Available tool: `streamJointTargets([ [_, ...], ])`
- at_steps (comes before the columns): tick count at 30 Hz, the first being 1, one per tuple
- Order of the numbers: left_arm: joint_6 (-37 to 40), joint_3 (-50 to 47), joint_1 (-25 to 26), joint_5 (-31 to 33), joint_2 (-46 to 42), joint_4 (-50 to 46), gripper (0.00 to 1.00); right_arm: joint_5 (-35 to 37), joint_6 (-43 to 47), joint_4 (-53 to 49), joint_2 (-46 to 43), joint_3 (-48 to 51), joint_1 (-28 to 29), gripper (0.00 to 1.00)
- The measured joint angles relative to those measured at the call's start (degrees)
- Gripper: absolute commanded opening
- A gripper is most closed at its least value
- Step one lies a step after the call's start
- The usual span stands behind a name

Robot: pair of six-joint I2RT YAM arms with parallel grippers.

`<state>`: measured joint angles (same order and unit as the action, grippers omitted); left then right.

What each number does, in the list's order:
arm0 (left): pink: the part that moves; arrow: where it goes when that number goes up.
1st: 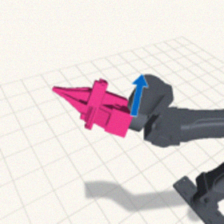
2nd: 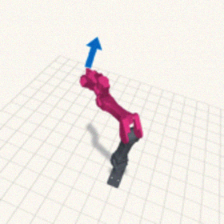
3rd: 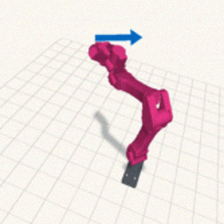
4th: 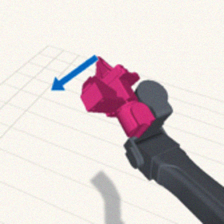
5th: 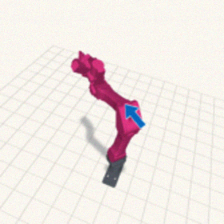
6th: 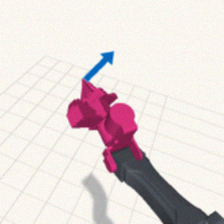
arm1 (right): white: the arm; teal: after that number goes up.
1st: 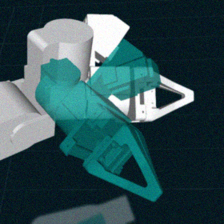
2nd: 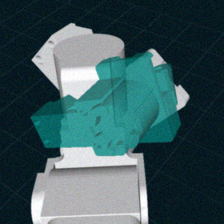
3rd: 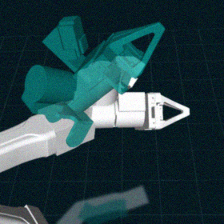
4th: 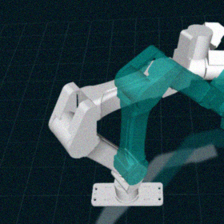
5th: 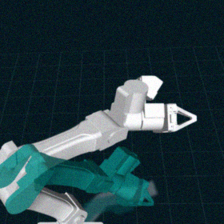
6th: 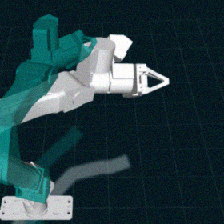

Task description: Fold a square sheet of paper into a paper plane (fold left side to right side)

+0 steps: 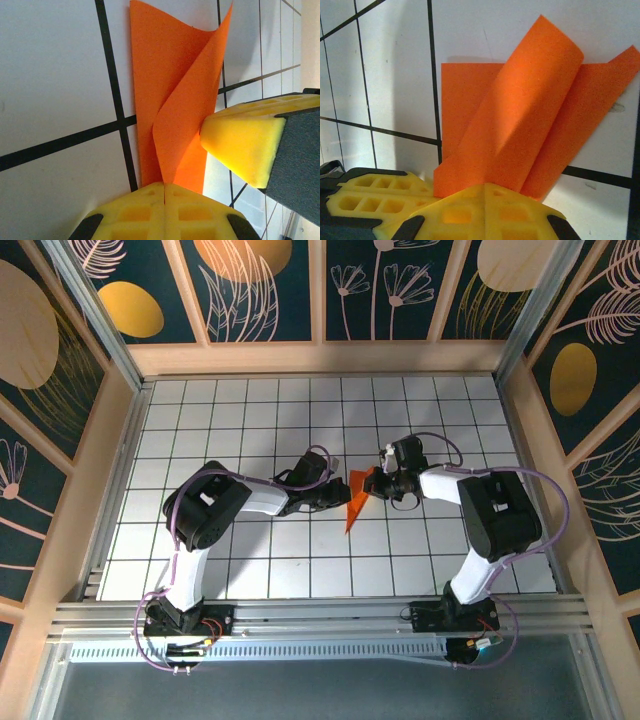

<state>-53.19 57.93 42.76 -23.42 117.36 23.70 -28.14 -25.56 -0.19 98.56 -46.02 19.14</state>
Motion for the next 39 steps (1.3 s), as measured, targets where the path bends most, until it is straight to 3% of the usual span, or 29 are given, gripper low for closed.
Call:
streamJointTargets([
  [19, 0.0, 0.0, 0.0, -0.3, 0.0, 0.1, 0.00, 1.1, 0.2, -0.4, 1.0, 0.0, 0.1, 0.00],
  [31, -0.3, -2.3, -0.6, 2.3, -3.6, -1.7, 0.20, -0.4, 0.5, 3.1, 1.0, 2.1, -0.7, 0.00],
  [39, 2.1, -3.0, -1.0, 3.8, -12.3, -7.9, 0.06, -0.8, 1.2, 4.3, 0.9, 2.7, -0.8, 0.00],
])
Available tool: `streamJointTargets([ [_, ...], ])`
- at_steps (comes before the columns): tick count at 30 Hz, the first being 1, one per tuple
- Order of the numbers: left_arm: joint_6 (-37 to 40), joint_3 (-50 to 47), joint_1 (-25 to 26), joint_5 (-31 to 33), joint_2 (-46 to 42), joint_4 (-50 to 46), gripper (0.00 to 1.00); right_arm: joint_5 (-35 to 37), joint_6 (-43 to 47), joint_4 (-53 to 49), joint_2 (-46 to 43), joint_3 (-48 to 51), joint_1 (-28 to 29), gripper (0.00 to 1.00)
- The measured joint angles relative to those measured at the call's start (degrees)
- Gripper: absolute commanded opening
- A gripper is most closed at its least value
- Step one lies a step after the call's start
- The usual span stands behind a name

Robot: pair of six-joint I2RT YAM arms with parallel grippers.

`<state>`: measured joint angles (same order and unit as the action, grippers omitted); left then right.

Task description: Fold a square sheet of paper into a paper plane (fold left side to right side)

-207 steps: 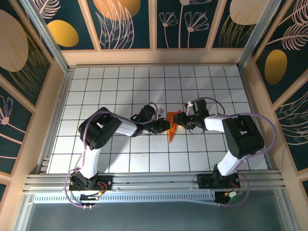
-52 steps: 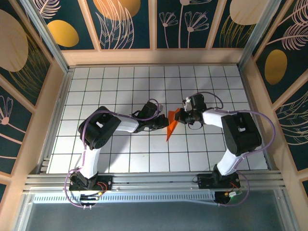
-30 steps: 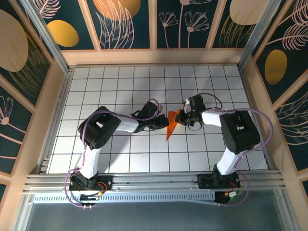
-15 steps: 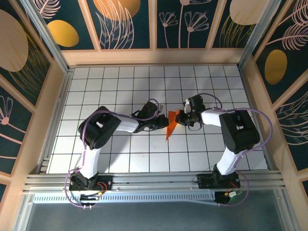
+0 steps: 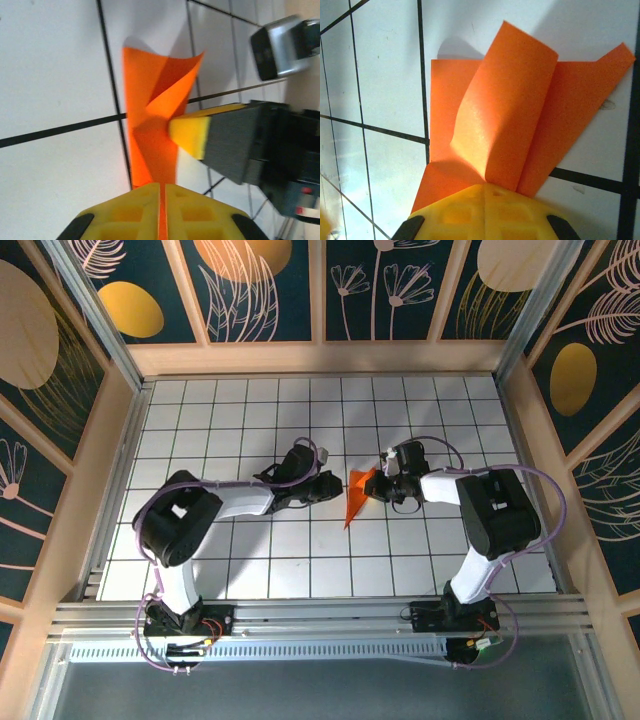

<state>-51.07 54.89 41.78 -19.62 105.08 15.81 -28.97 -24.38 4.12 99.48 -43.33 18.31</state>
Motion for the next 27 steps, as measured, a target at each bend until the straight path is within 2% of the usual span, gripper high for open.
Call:
streamJointTargets([
  [7, -0.2, 0.0, 2.0, -4.0, -0.9, 0.2, 0.02, 0.0, 0.1, 0.0, 0.0, 0.0, 0.0, 0.00],
  [14, -0.4, 2.8, 5.4, -6.4, 4.1, 0.0, 0.01, 0.0, 0.1, 0.0, 0.0, 0.0, 0.0, 0.00],
  [27, -0.4, 4.4, 5.5, -6.7, 7.5, -1.1, 0.01, 0.0, 0.1, 0.0, 0.0, 0.0, 0.0, 0.00],
])
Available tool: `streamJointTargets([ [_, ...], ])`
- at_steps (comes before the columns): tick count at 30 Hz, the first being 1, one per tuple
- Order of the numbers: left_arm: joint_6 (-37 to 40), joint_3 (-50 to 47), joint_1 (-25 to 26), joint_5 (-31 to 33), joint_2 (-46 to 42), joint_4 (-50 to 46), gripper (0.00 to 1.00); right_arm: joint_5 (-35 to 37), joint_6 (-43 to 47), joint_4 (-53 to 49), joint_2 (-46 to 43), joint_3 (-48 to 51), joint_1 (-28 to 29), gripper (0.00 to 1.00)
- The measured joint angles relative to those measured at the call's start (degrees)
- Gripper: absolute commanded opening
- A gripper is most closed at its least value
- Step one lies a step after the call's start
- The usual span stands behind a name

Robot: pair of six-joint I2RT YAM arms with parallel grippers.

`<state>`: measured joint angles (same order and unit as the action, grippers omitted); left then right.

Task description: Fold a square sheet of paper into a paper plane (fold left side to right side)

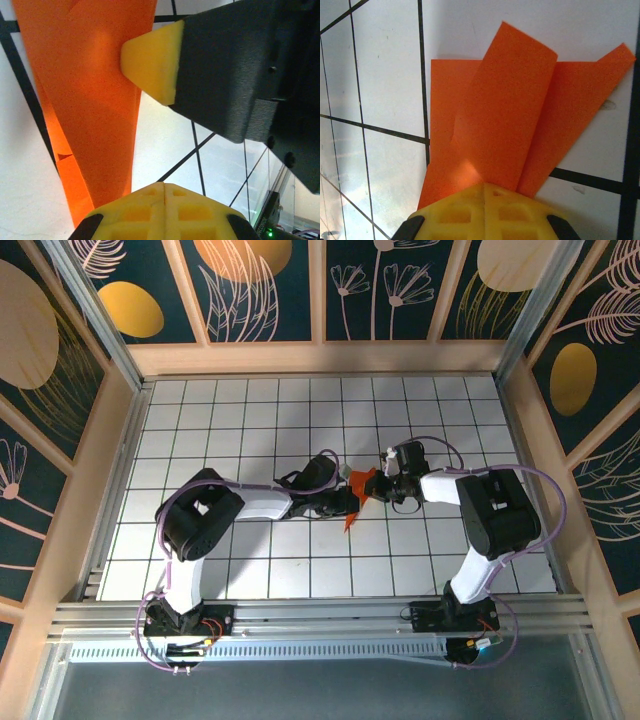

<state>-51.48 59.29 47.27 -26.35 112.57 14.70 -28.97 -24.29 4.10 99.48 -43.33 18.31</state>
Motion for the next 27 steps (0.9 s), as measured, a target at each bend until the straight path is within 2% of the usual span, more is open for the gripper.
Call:
streamJointTargets([
  [27, -0.2, 0.0, 0.2, 0.7, 2.9, 0.3, 0.00, -0.4, 0.4, -0.5, -0.1, -0.3, 0.0, 0.00],
])
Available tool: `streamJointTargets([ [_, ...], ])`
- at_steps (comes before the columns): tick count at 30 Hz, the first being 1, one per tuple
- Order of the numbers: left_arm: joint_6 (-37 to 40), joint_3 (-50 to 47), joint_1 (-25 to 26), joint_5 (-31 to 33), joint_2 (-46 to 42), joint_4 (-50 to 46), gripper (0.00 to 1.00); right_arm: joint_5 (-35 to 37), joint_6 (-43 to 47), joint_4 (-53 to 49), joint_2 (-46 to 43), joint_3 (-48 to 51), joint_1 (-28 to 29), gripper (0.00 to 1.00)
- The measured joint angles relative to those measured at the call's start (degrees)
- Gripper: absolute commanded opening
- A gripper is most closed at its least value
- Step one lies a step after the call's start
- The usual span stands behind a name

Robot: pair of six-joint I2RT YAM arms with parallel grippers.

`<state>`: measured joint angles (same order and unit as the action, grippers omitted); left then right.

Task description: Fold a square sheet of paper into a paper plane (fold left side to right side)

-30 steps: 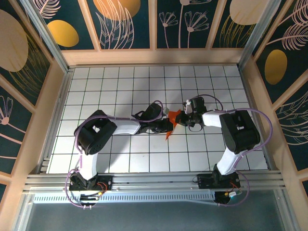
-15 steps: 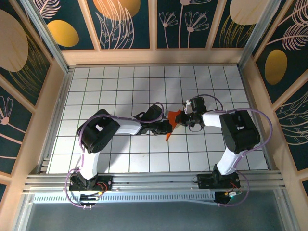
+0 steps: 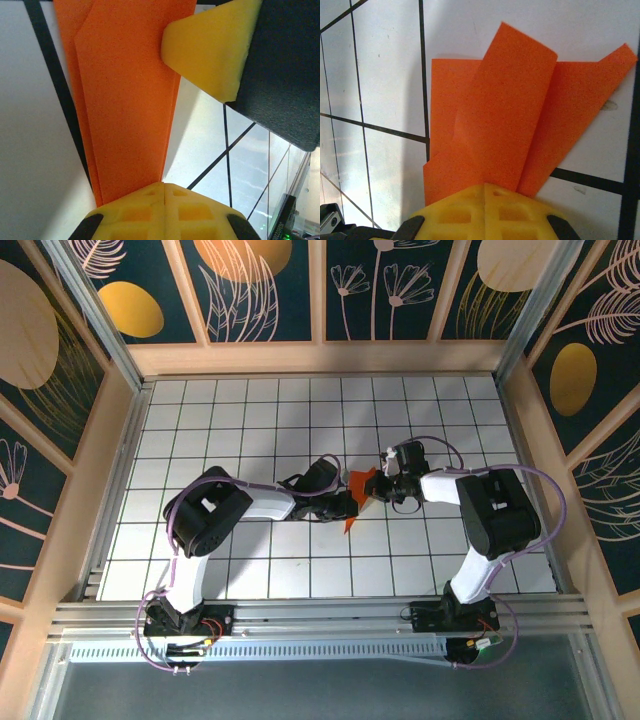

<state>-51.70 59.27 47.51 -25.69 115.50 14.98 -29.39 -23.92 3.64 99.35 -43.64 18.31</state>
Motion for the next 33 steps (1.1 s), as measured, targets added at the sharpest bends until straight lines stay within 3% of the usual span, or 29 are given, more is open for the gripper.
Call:
streamJointTargets([
  [15, 0.0, 0.2, 0.5, 2.2, 0.0, -0.2, 0.00, -1.2, 1.1, -1.0, -11.2, 3.6, -0.3, 0.00],
  [33, 0.5, 1.0, 0.9, 3.9, 0.0, -1.6, 0.00, -2.8, -1.0, 4.8, -6.5, 5.6, 3.1, 0.00],
])
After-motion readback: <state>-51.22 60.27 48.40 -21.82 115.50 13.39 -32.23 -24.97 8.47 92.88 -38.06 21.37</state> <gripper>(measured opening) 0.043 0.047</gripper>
